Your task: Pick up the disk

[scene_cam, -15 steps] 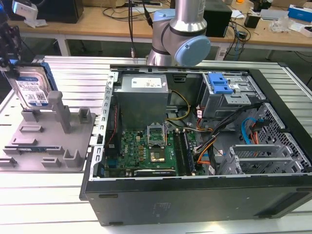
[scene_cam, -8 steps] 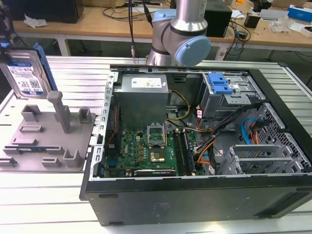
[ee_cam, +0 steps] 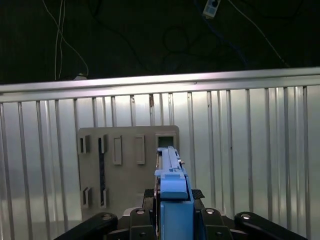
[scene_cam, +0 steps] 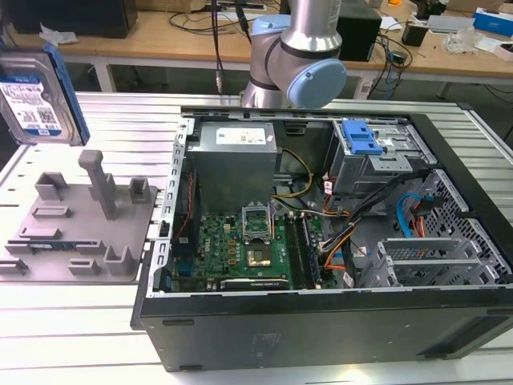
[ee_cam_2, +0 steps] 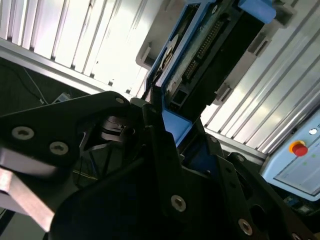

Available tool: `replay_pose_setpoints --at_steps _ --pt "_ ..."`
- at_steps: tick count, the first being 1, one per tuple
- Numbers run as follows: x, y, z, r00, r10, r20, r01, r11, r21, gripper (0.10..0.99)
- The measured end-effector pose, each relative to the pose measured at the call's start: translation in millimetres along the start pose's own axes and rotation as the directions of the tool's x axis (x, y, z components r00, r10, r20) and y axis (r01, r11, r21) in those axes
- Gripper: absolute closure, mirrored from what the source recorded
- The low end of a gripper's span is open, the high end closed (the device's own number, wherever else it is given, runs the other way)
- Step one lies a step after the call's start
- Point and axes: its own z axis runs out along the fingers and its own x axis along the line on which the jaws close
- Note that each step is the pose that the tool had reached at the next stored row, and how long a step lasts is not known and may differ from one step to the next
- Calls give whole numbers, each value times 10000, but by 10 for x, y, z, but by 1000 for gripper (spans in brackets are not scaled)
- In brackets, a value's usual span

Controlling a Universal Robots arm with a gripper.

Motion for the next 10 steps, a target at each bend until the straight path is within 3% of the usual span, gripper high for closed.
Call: replay_pose_setpoints --at_steps 1,3,8,10 --pt "3 -2 -101 10000 -3 0 3 10000 2 718" --pt "6 -4 -216 10000 -7 0 7 10000 4 718" --pt "11 -7 -374 10000 -16 1 16 10000 5 718" --pt "11 -8 -383 10000 -16 1 16 10000 6 718"
